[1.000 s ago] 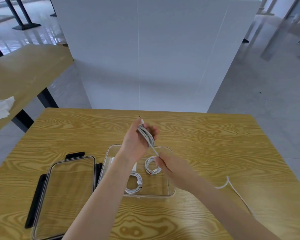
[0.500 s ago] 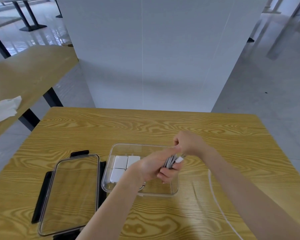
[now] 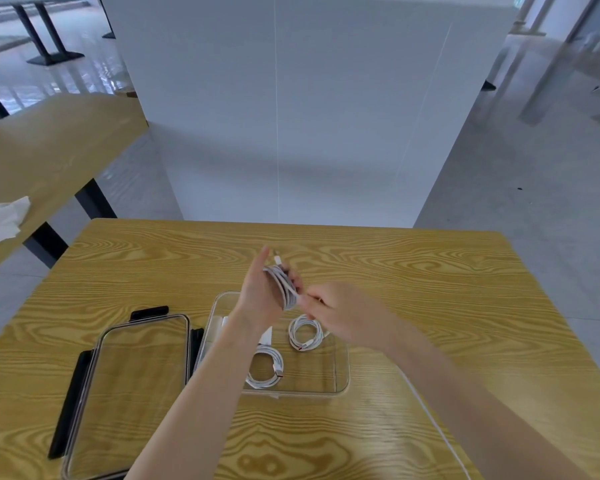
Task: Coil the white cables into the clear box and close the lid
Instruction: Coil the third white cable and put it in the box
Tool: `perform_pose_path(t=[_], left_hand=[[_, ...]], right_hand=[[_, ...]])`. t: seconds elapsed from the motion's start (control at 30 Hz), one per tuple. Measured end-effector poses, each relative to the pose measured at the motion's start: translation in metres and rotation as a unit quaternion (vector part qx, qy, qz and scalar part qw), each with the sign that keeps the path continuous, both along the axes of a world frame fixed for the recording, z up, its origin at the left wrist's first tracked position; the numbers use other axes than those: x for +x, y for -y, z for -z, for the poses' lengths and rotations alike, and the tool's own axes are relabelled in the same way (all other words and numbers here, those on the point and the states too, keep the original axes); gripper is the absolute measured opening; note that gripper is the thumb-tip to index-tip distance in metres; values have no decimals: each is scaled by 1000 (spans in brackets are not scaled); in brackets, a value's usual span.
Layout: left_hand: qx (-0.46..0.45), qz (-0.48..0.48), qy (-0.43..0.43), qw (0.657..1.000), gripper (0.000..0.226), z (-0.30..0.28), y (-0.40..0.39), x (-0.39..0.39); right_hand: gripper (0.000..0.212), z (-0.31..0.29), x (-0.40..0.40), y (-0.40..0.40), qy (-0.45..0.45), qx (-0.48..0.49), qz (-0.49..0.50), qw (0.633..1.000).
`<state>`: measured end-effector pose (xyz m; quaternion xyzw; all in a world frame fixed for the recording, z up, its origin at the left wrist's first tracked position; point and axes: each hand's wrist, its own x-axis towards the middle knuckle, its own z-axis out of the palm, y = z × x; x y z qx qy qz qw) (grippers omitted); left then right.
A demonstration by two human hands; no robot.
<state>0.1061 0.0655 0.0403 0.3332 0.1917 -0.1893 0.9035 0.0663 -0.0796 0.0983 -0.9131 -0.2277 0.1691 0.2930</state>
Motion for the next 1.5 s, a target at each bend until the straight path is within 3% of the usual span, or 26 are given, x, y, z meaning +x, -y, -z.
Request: perform_pose_path(t=[0.2,0.3,0.43,0.53,0.67,0.77,0.87,0.97,1.03,1.1,1.17,1.27,1.5], left_hand=[[-116,-25,75,990,39,-24,-3,-5],[-141,80,134,978,38,-37,4,-15],[-192,277,237,911,42,-40,19,-31],[-132,383,276,872,43,-37,25,-39],[92,457,237,852,50,-30,25,-48],[230,436,155,856,56,-16,28,-48],[239,378,94,889,68,2,24,-42],[179,267,63,945,75,8,21,-30],[157,214,63,962,77,3,20,-22],[165,174,67,969,71,-1,19,-17],[170,126,56,976,52,-6,19,-13],[122,68,53,989,32,-11,22,-11],[-64,6,108,992,35,-23,27,-14]], right_hand=[[44,53,-3,3,-20,-20,-47,998],[40,65,7,7,-74,-26,-34,996],[36,60,26,6,-163,-45,-31,985],[32,55,44,13,-157,-67,-26,985],[36,35,58,22,-118,-129,3,985],[39,9,61,27,-43,-137,32,989],[34,-11,55,30,-10,-122,28,992],[38,-18,38,24,-10,-94,9,995],[35,-15,24,17,-7,-62,13,998],[34,-7,10,10,-12,-42,15,999],[29,3,-3,5,-10,-18,22,1000],[25,17,-14,4,15,20,42,999],[35,22,-18,9,29,69,29,997]])
